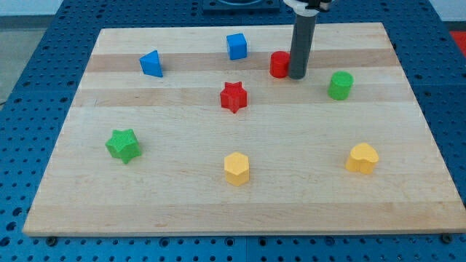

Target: Slide the red star slightly to the left

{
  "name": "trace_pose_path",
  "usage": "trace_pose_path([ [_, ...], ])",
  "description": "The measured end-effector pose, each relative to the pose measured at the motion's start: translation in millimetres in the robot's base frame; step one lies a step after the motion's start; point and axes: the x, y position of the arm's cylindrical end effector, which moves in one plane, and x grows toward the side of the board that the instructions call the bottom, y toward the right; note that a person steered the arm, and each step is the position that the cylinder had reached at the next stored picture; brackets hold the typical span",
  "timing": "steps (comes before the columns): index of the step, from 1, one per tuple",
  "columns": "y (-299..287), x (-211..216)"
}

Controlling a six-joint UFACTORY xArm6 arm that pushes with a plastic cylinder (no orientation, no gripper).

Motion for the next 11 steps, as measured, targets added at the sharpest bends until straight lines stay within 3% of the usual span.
trace_pose_path([
  [3, 10, 0],
  [5, -69, 25],
  [7, -106, 71],
  [11, -131, 80],
])
